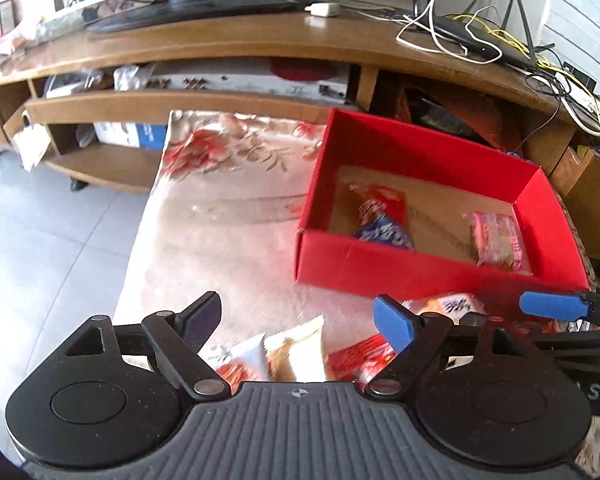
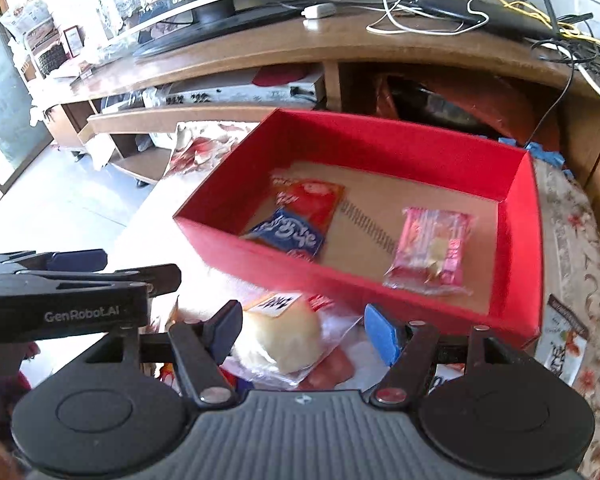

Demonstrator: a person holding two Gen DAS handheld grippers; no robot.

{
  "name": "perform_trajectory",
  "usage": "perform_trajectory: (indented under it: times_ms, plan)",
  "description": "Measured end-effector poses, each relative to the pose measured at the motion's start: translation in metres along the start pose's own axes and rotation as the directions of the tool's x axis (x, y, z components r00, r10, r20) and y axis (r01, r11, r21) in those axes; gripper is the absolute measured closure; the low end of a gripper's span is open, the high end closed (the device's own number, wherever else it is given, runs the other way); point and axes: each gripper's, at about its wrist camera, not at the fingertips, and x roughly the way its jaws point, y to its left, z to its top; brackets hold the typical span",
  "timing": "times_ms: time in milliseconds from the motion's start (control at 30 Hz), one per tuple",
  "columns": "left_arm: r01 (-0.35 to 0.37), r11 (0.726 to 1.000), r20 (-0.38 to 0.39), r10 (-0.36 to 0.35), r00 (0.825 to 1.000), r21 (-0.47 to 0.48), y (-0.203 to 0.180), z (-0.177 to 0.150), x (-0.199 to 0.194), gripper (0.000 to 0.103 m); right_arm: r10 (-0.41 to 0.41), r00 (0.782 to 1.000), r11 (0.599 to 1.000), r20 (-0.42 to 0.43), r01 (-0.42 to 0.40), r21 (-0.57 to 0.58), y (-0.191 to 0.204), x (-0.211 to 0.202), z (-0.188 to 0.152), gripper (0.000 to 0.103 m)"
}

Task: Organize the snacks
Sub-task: 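Grasp the white noodle bag with the left tool while the right tool grasps the bun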

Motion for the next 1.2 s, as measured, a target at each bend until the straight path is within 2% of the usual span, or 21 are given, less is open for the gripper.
perform_trajectory:
  times_ms: [300, 433, 633, 733, 833, 933, 1067, 1200]
  plan:
    - [-0.023, 0.998, -0.021, 0.022, 1.000, -0.056, 0.031, -0.007, 0.003, 0.015, 0.011, 0.997, 0.999, -0.076, -0.009, 0.034, 0.021, 0.024, 0.003, 0.026]
    - [-0.004, 0.995, -0.044, -0.001, 0.999, -0.101, 0.047, -0.018, 0.004, 0.013, -0.045, 0.993, 0.999, -0.105, 0.044, -0.014, 0.035, 0.035, 0.007, 0.021]
    - [-0.027, 0.991, -0.125, 0.011, 0.992, -0.133, 0.063, -0.051, 0.015, 0.013, -0.116, 0.984, 0.991, -0.133, 0.105, -0.085, 0.045, 0.059, -0.002, 0.017]
    - [-0.029, 0.989, -0.141, 0.008, 0.990, -0.145, 0.067, -0.058, 0.020, 0.011, -0.124, 0.984, 0.988, -0.128, 0.111, -0.103, 0.042, 0.057, -0.011, 0.023]
    - [-0.032, 0.987, -0.142, 0.010, 0.990, -0.156, 0.065, -0.058, 0.021, 0.010, -0.140, 0.982, 0.983, -0.124, 0.123, -0.137, 0.037, 0.045, -0.020, 0.037]
    - [-0.016, 0.991, -0.149, -0.004, 0.989, -0.130, 0.055, -0.060, 0.024, 0.010, -0.139, 0.980, 0.982, -0.141, 0.118, -0.149, 0.028, 0.033, -0.031, 0.038]
    - [-0.039, 0.998, -0.156, 0.031, 0.987, -0.052, 0.036, -0.069, 0.025, 0.010, -0.134, 0.977, 0.983, -0.164, 0.110, -0.148, 0.017, 0.015, -0.052, 0.039]
    - [-0.025, 0.998, -0.155, 0.016, 0.988, -0.058, 0.035, -0.071, 0.021, 0.014, -0.120, 0.976, 0.986, -0.182, 0.095, -0.139, 0.009, -0.003, -0.075, 0.039]
